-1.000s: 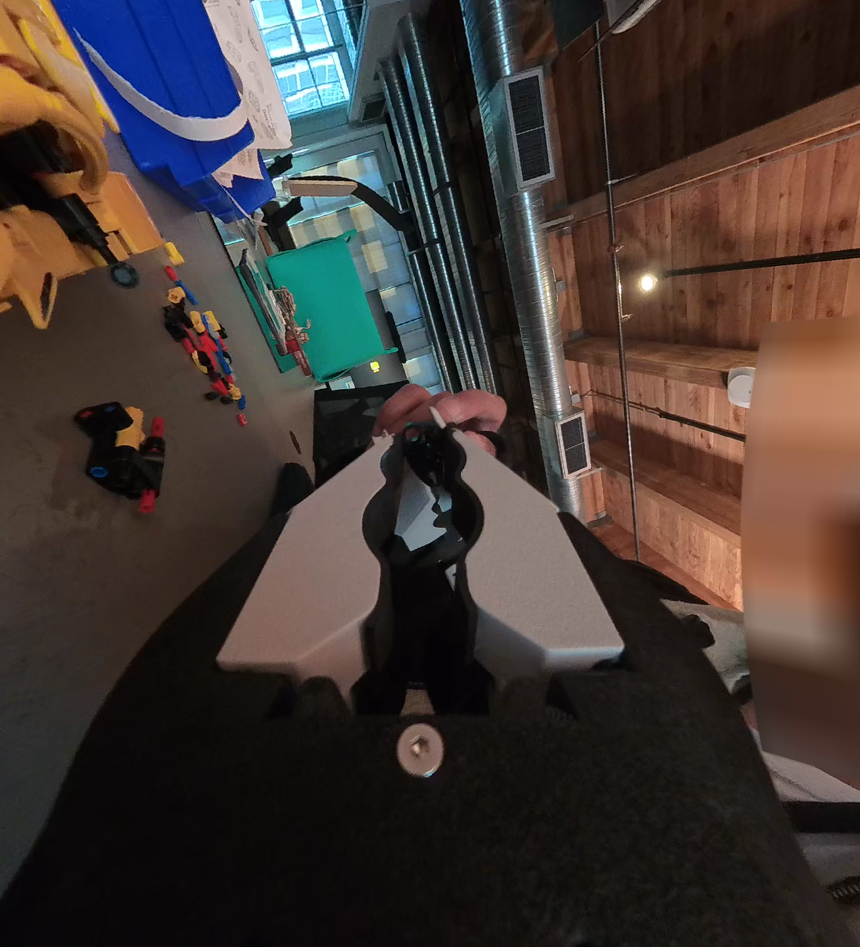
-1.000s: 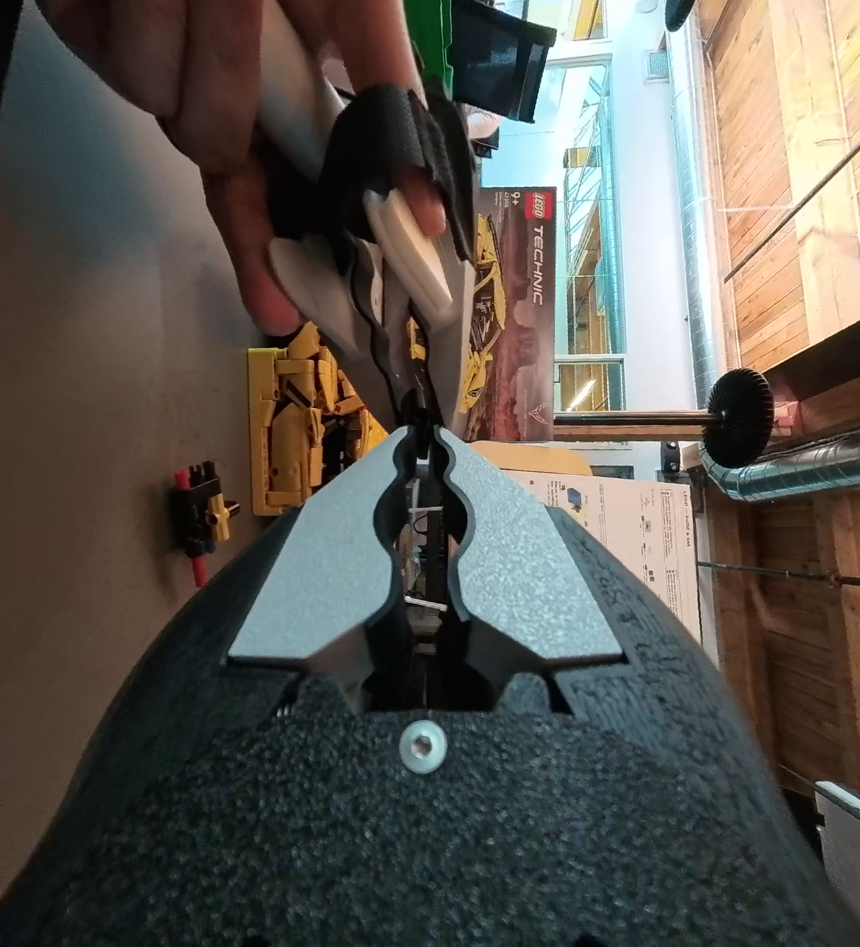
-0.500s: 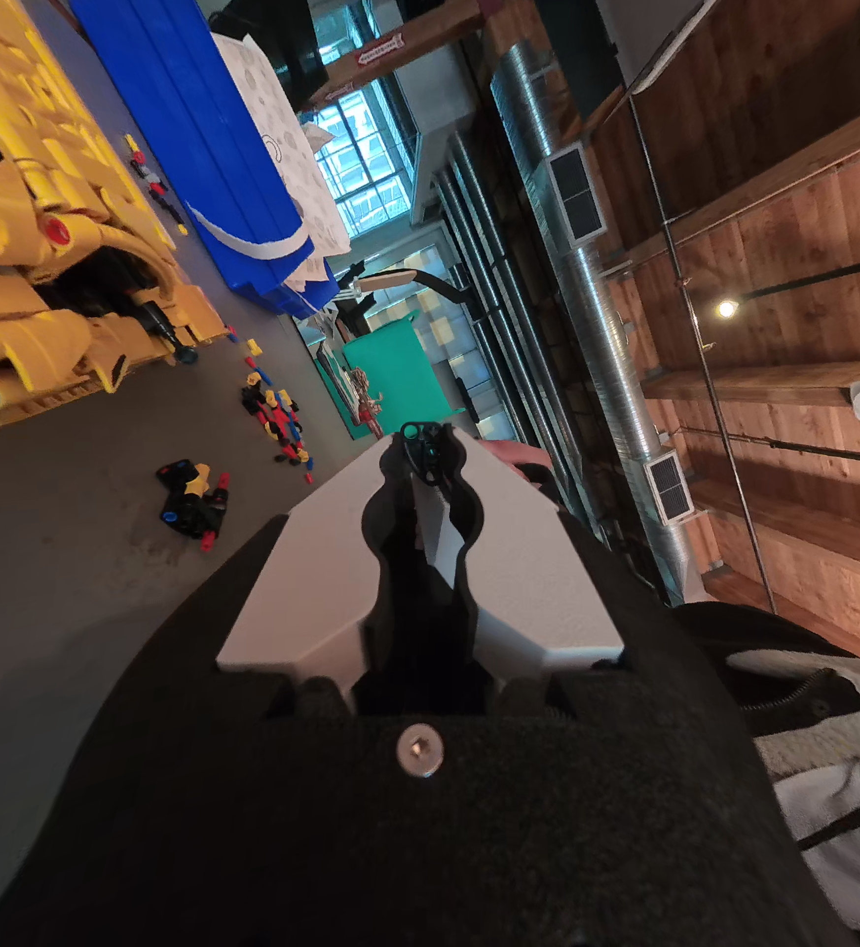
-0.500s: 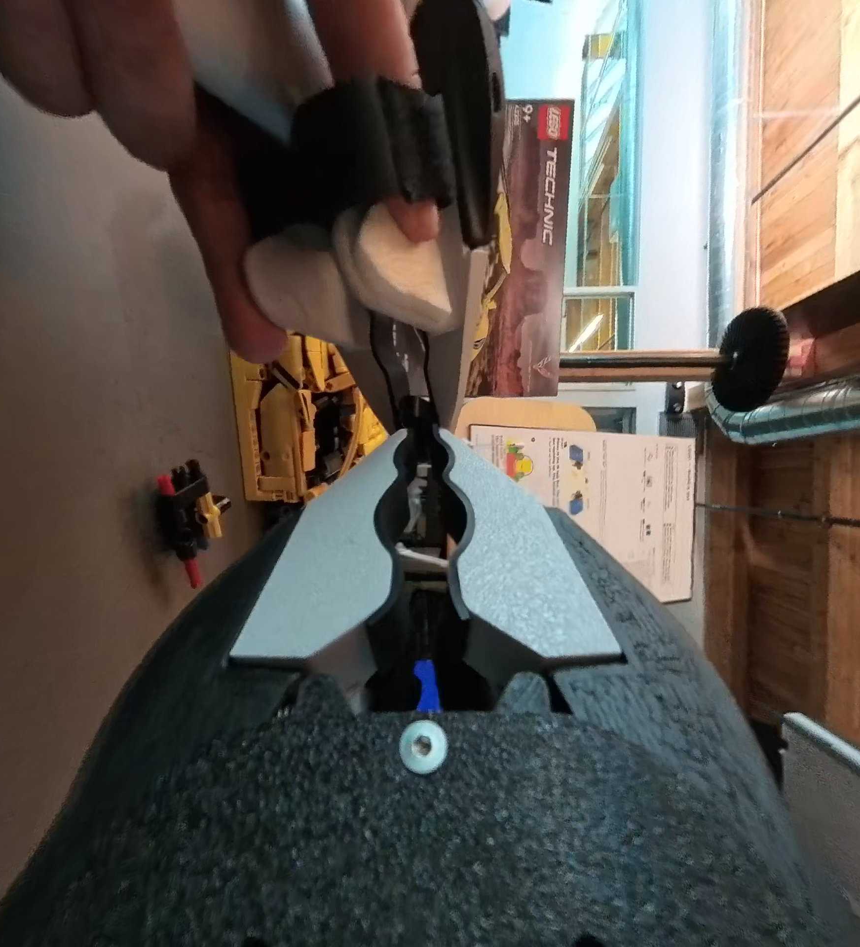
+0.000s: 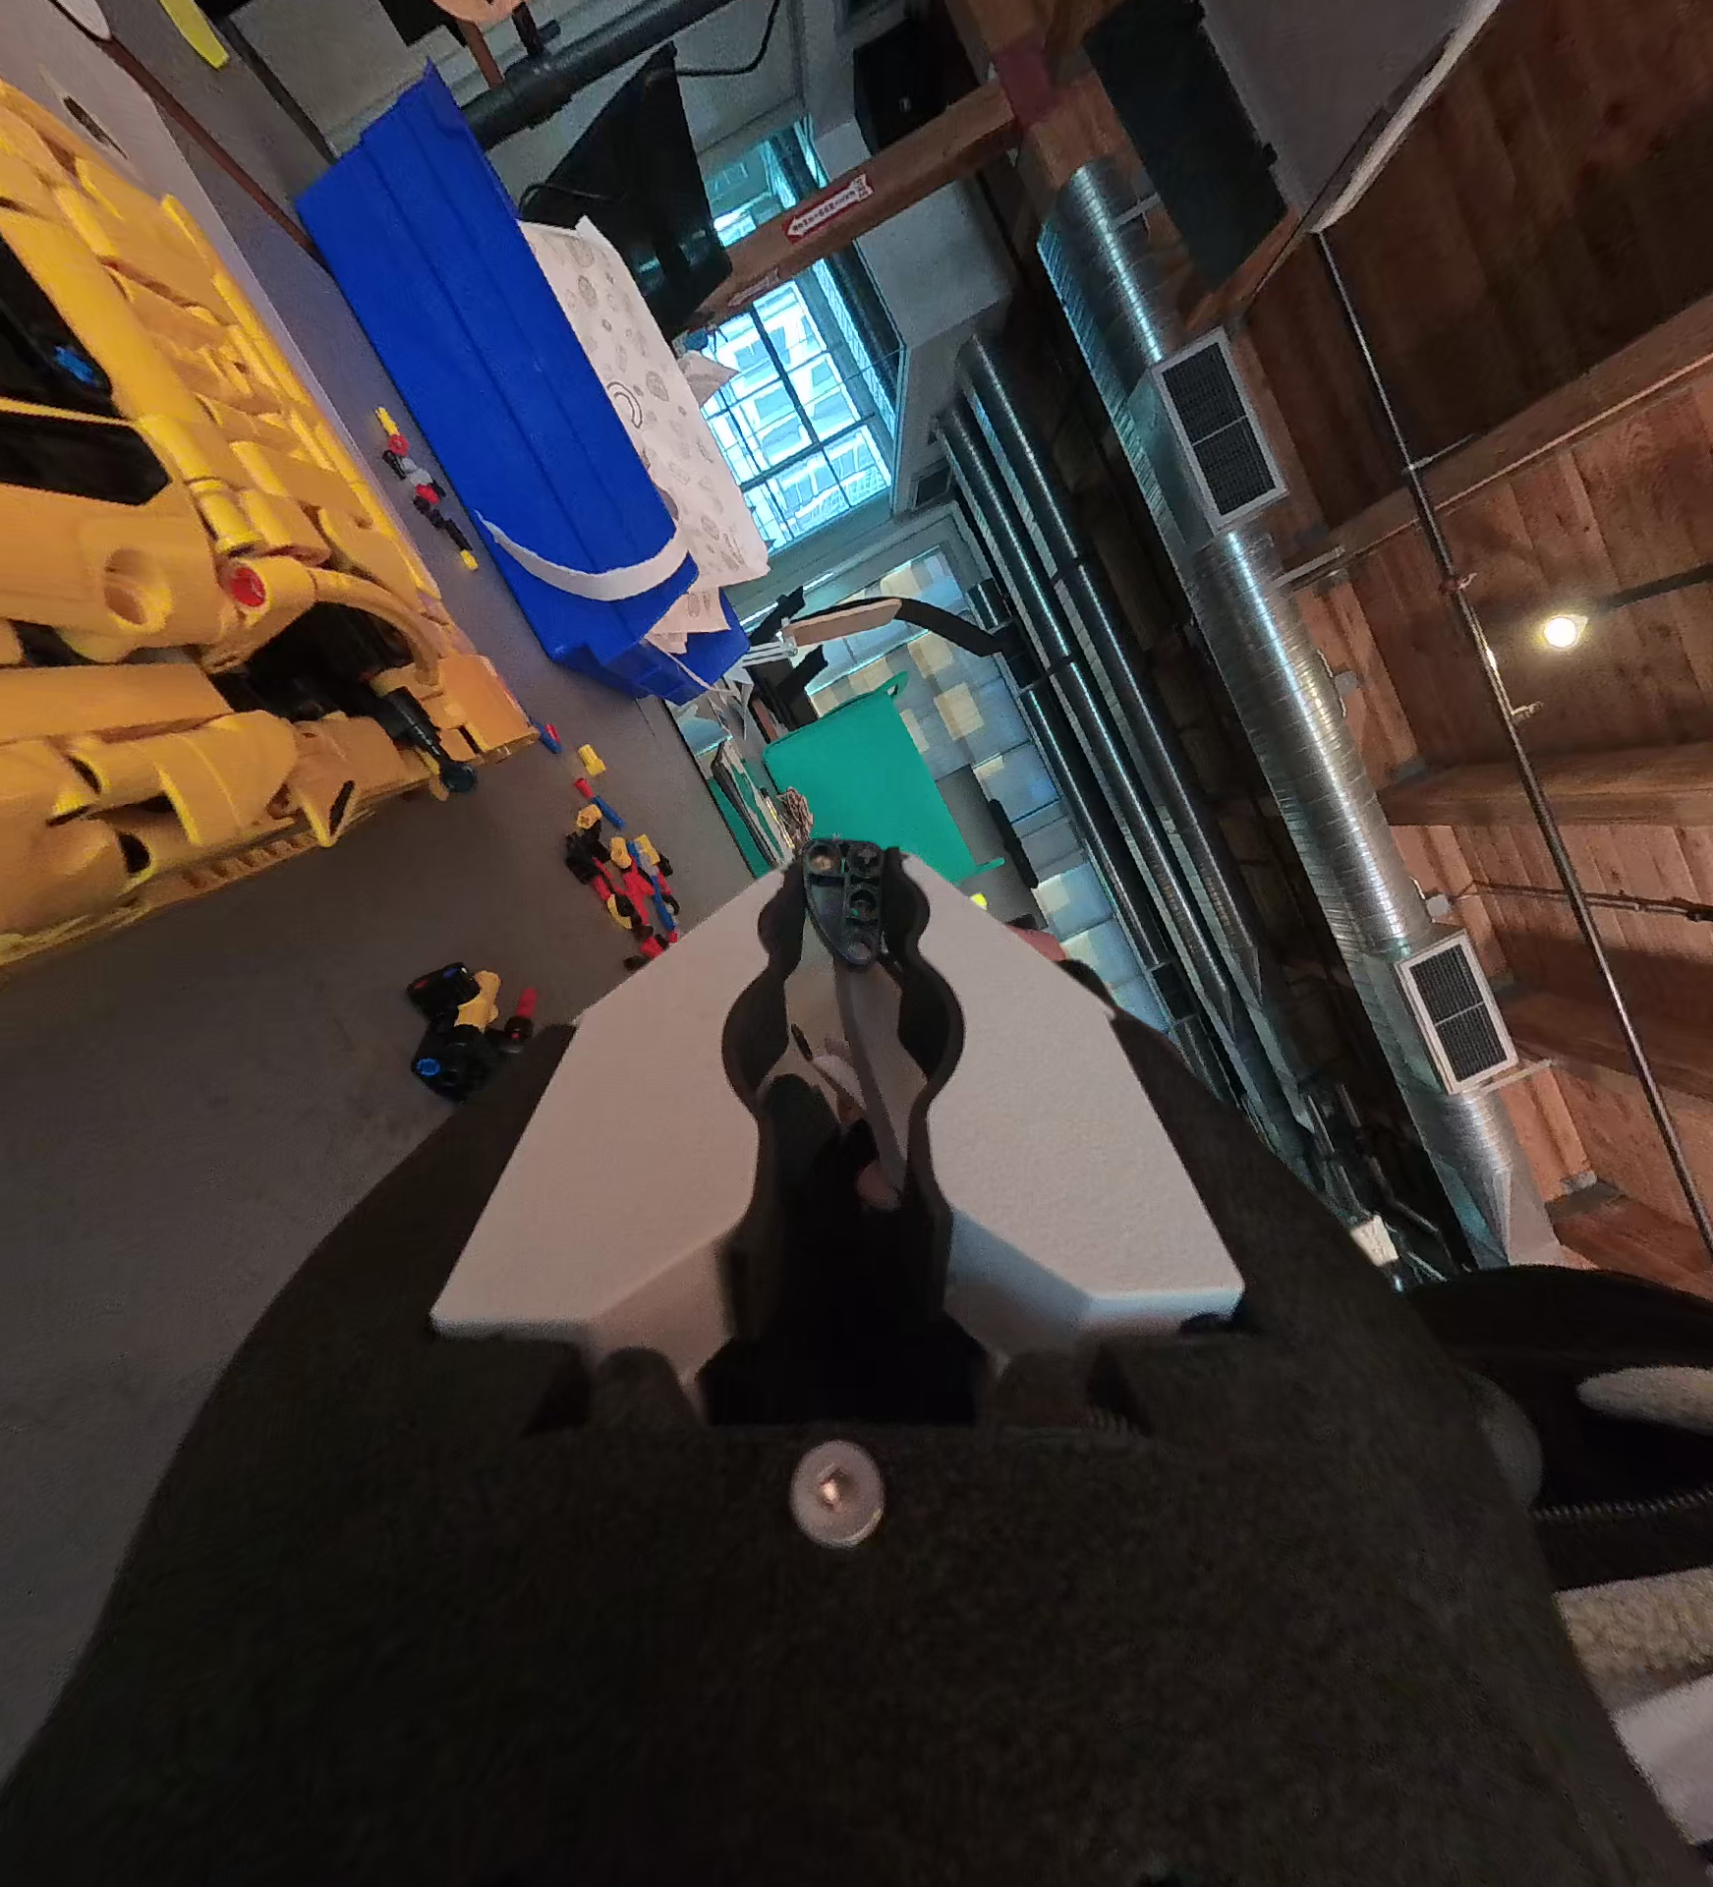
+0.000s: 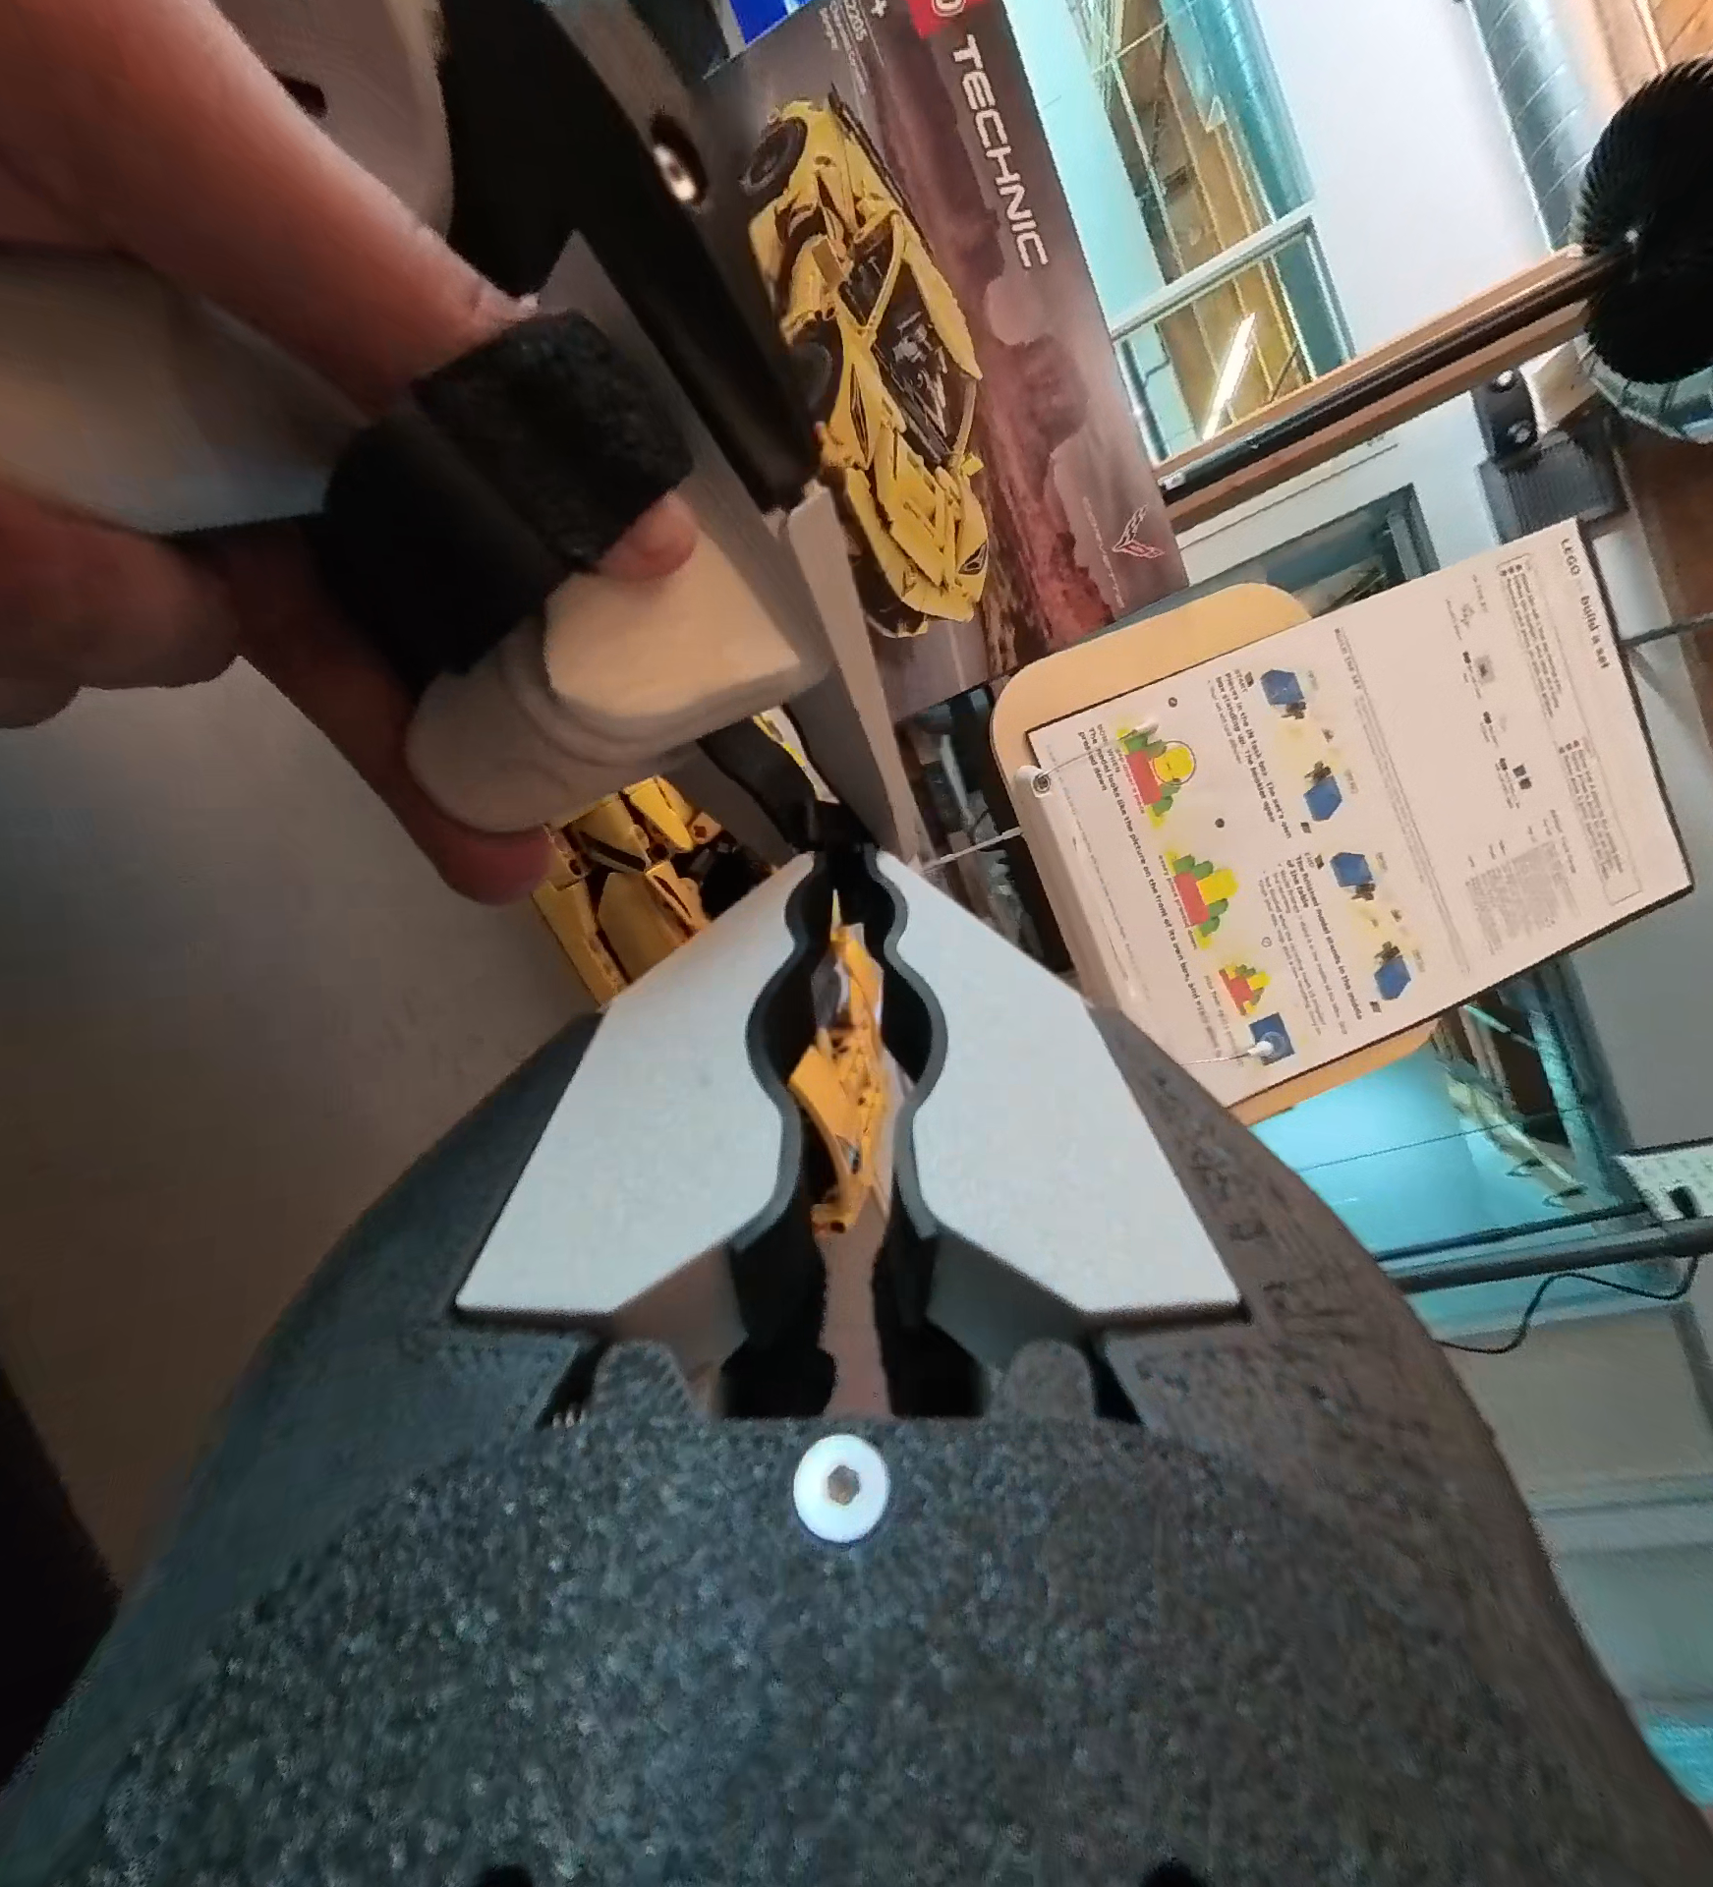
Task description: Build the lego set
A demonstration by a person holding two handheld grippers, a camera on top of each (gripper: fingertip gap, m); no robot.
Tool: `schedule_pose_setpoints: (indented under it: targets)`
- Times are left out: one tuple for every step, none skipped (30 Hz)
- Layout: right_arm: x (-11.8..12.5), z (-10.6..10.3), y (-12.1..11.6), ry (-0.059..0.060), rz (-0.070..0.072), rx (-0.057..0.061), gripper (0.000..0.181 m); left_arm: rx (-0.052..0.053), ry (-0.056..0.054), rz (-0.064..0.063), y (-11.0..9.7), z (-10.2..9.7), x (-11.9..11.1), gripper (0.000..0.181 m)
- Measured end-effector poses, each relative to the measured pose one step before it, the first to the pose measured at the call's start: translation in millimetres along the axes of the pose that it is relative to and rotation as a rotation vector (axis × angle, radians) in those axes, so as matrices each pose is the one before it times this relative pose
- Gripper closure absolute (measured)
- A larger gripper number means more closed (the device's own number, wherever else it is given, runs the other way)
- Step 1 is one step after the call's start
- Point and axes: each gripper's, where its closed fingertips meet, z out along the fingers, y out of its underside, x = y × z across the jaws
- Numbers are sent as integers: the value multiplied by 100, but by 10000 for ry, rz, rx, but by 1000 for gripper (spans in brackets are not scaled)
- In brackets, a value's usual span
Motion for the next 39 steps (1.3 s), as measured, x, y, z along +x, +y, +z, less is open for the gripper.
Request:
schedule_pose_setpoints:
  targets:
    - [74, -114, -30, -98, 262, 35, 178, -49, 46, 30, 66, 45, 93, 166]
    - [45, -79, 17, -105, 177, 21, 178, -35, 21, 44, 54, 36, 56, 166]
    - [41, -63, 2, -50, 62, 29, 178, -30, 27, 25, 32, 27, 62, 166]
    - [49, -51, -17, 39, -24, 40, 178, -16, 27, 11, 25, 22, 47, 166]
    - [3, -9, 7, 60, -55, 9, 178, -9, 23, -19, 9, 17, 4, 166]
    - [-4, -11, 2, 57, -17, 11, 178, -10, 42, -75, -5, -8, -10, 166]
    - [-14, 14, -1, 30, 31, 15, 178, -7, 47, -100, -5, -3, -19, 166]
    - [-15, 17, 6, -1, 62, 2, 178, -3, 39, -86, -12, -6, -16, 166]
    - [-1, 22, -10, -12, 71, -1, 177, 1, 45, -70, -22, -8, 13, 166]
    - [34, -16, -50, -3, 73, 21, 177, 10, 35, -52, -35, -7, 12, 166]
    - [-21, -65, -123, -44, 88, 84, 177, 31, 42, -41, -57, -22, 24, 166]
    - [82, -48, -102, -3, 182, 56, 177, 7, 72, -66, -42, -15, 48, 166]
    - [-18, -33, -26, -85, 183, -4, 177, -20, 68, -82, 24, 11, 33, 166]
    - [10, -2, 33, -53, 123, -25, 177, -6, 49, -48, 15, 10, 34, 167]
    - [77, 2, 61, 1, 76, -26, 177, -2, 32, -16, -12, 5, 38, 167]
    - [91, -41, -9, 38, 38, 30, 177, -8, 32, -18, 7, 1, 42, 167]
    - [36, -29, 0, -6, 46, 20, 177, -14, 24, -12, 24, 7, 29, 167]
    - [8, -17, -18, -20, 80, 8, 176, -8, 19, -2, 12, 4, 25, 167]
    - [29, -22, -29, -5, 61, 29, 176, -6, 33, -8, 0, 5, 45, 166]
    - [21, -30, -30, -4, 33, 27, 176, -6, 32, -18, 13, 3, 46, 166]
    - [11, -12, -5, -19, 24, 10, 176, -9, 22, -24, 5, -5, 11, 166]
    - [18, -9, -1, -14, 39, 18, 176, -9, 15, -19, 2, 7, 4, 166]
    - [-6, -11, 22, -26, 53, 1, 176, -6, 10, -17, 6, 0, 2, 166]
    - [23, -24, 3, -5, 40, 8, 176, 8, 9, -19, -28, -23, -6, 166]
    - [125, -72, -21, 57, 33, 30, 177, 27, -1, -14, -67, -48, -18, 166]
    - [101, -67, 10, -2, 52, 25, 177, 35, 11, -45, -92, -64, -24, 167]
    - [136, -49, 88, -8, 108, -17, 177, 33, 30, -73, -74, -57, -18, 166]
    - [162, -42, 92, -17, 134, -7, 177, 11, 27, -56, -47, -23, -5, 167]
    - [135, -60, 73, -57, 150, 5, 177, -16, 21, -30, 20, 6, -1, 166]
    - [120, -73, 27, -83, 172, 11, 178, -16, 32, -7, 33, 18, 46, 167]
    - [189, -92, -36, -56, 201, 43, 178, -15, 46, 0, 25, 14, 81, 166]
    - [71, -76, -40, -153, 258, 61, 178, -21, 59, -15, 27, 16, 94, 166]
    - [-145, -33, 1, -327, 369, 46, 178, -6, 62, -42, 13, 3, 72, 166]
    - [-248, -47, 33, -437, 437, 59, 178, 21, 64, -58, -47, -24, 68, 166]
    - [-29, -80, 118, -296, 459, 29, 178, 23, 81, -68, -54, -29, 78, 166]
    - [12, -130, 36, -264, 457, 88, 178, 10, 79, -89, -36, -39, 56, 166]
    - [43, -179, -45, -240, 428, 138, 178, 9, 29, -61, -25, -30, 1, 166]
    - [-76, -207, -212, -284, 382, 201, 178, 8, -20, 5, -28, -17, -40, 167]
    - [-131, -193, -274, -280, 373, 195, 178, 8, -17, 42, -18, 2, 1, 167]
